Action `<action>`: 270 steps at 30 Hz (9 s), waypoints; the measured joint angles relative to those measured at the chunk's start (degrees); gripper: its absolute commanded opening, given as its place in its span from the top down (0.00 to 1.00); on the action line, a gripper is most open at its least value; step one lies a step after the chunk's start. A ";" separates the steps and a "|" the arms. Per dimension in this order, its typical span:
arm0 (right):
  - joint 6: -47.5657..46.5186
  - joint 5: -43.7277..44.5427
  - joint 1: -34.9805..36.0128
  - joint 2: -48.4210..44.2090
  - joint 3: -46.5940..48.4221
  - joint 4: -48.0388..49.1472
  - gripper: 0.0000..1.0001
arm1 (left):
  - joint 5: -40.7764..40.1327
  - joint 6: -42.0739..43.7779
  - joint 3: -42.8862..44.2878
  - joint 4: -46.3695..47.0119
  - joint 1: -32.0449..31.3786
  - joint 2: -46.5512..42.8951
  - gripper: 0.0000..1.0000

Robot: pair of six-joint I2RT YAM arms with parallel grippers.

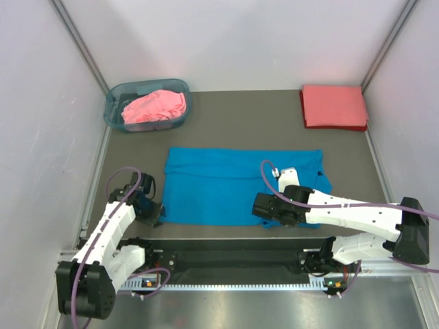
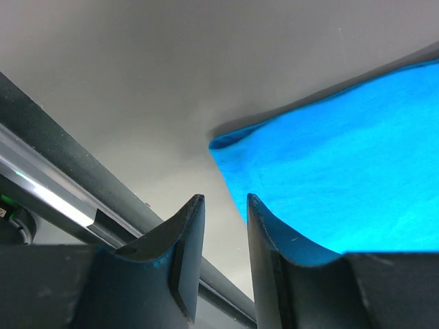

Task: Fold and stack the t-shirts
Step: Fold the tshirt

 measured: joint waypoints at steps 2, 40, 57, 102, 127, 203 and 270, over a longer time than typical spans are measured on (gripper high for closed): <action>0.02 0.00 0.00 0.00 0.00 0.00 1.00 | 0.09 -0.24 -0.39 0.11 0.00 0.37 0.63; -0.72 3.19 -1.01 -0.02 3.67 -0.09 1.00 | -0.63 0.50 -0.50 6.08 0.00 3.50 1.00; -3.04 4.81 -2.73 0.33 4.85 -0.13 1.00 | -1.60 1.22 3.39 1.95 0.00 -0.11 0.48; -9.60 9.51 -11.87 -1.88 6.86 -0.24 1.00 | -1.73 -2.03 4.55 8.81 0.00 8.76 1.00; -40.92 13.00 -30.75 3.67 13.14 16.81 1.00 | -7.61 2.69 25.57 14.91 -0.02 35.23 1.00; -96.52 -7.10 -37.83 7.30 -14.05 91.38 1.00 | -2.91 18.14 24.41 26.27 -3.37 37.53 0.55; -38.95 -17.18 -42.86 27.17 8.70 43.74 0.80 | -0.37 20.70 25.77 25.62 -3.48 37.13 0.55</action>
